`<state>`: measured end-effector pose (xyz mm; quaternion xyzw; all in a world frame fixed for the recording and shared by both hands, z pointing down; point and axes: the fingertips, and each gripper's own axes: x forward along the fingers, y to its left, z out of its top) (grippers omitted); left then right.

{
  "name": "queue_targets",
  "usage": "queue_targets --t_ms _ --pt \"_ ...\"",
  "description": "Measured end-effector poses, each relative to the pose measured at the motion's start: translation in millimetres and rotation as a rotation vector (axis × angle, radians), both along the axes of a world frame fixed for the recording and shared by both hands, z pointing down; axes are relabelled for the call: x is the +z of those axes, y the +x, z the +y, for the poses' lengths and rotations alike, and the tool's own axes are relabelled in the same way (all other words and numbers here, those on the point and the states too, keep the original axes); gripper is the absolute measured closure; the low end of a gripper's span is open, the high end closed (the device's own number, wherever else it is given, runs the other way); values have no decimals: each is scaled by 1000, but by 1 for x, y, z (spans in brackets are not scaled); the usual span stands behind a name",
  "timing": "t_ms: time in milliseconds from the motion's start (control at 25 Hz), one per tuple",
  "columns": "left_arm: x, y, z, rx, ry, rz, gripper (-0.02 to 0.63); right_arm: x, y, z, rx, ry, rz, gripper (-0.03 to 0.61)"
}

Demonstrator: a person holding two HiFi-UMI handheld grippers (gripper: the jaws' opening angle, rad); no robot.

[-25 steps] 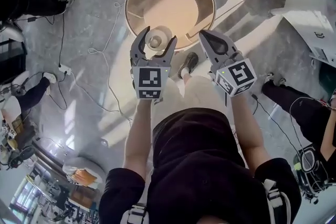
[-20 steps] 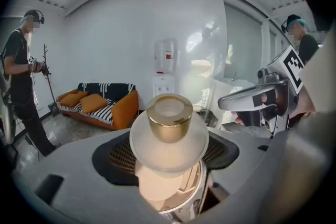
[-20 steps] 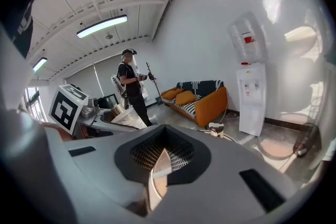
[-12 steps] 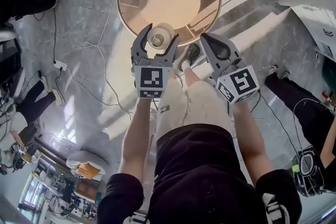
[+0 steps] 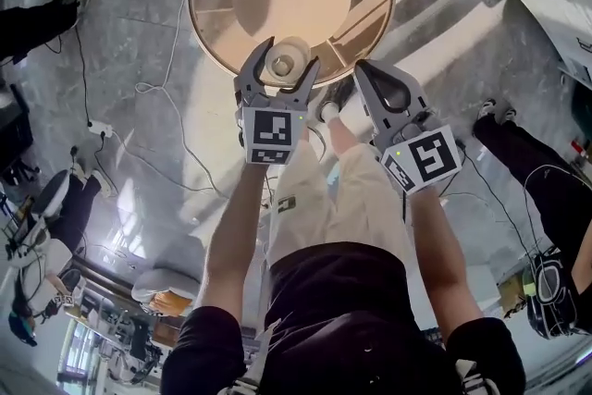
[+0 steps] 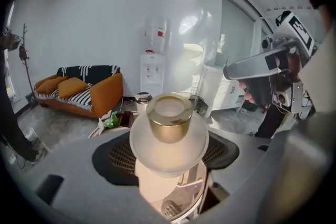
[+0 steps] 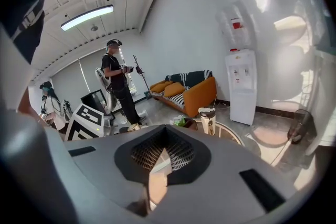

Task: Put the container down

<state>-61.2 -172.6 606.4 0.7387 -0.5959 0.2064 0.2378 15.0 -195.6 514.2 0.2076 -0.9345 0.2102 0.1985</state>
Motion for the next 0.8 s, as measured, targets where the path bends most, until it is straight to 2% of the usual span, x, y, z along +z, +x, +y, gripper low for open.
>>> queue_targets --t_ms 360,800 --pt "74 -1 -28 136 -20 -11 278 60 -18 -20 81 -23 27 577" --pt "157 -29 -62 156 -78 -89 278 111 -22 -39 130 -65 84 577"
